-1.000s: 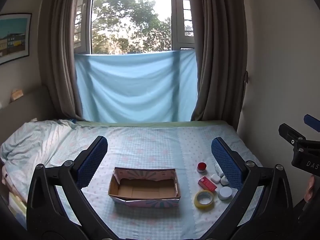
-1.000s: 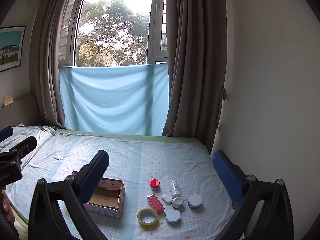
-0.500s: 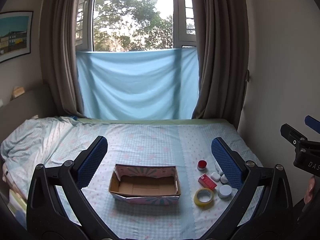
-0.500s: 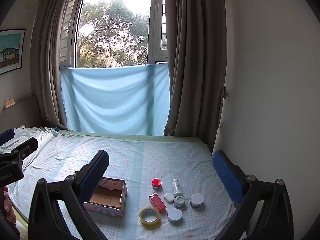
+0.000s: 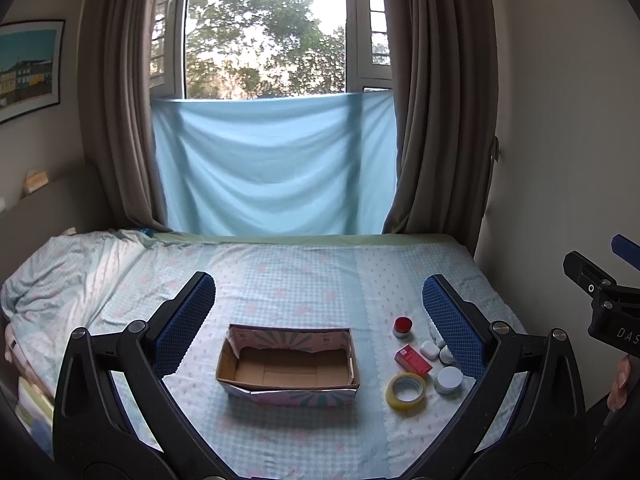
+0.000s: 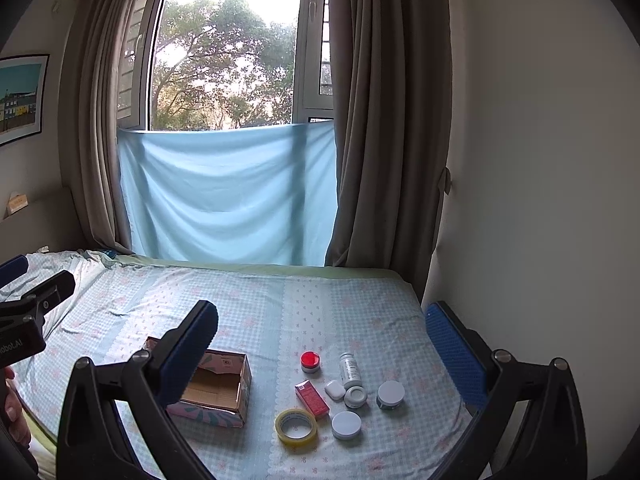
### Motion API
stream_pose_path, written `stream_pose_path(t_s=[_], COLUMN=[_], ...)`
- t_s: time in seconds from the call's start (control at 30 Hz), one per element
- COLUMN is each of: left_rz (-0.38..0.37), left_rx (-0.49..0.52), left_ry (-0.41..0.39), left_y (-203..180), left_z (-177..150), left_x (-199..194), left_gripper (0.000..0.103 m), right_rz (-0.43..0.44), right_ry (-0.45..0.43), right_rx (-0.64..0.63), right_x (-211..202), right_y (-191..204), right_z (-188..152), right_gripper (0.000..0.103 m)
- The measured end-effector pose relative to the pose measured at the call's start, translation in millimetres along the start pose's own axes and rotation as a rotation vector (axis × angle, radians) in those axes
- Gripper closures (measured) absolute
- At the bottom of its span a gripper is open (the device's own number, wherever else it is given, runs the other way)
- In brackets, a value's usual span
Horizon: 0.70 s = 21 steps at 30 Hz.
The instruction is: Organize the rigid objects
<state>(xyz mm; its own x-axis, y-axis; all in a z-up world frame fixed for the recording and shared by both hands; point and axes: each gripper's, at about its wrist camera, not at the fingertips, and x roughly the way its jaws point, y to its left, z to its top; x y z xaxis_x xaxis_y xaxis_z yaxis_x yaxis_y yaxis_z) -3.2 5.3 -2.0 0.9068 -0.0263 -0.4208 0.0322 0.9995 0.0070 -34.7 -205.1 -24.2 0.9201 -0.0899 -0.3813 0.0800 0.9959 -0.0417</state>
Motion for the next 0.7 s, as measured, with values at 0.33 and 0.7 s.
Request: stream_pose_path(t_s=[0.33,0.7], left_rz=[-0.005,-0.006], left_rx=[-0.001,-0.001], left_ry=[0.008,0.017], left_y=[-1.9,-3.5], left_z=[-0.8,-2.5], left_x=[2.0,4.8], left_gripper=[0.000,0.000], right_rz=[-0.011,-0.015], right_ry=[-0.001,0.005], right_rx=[0.009,0.013], right_x=[-3.7,-2.7], right_y=[-1.7,-5.2], right_z=[-0.5,-0.2], right_gripper=[0.000,0.000])
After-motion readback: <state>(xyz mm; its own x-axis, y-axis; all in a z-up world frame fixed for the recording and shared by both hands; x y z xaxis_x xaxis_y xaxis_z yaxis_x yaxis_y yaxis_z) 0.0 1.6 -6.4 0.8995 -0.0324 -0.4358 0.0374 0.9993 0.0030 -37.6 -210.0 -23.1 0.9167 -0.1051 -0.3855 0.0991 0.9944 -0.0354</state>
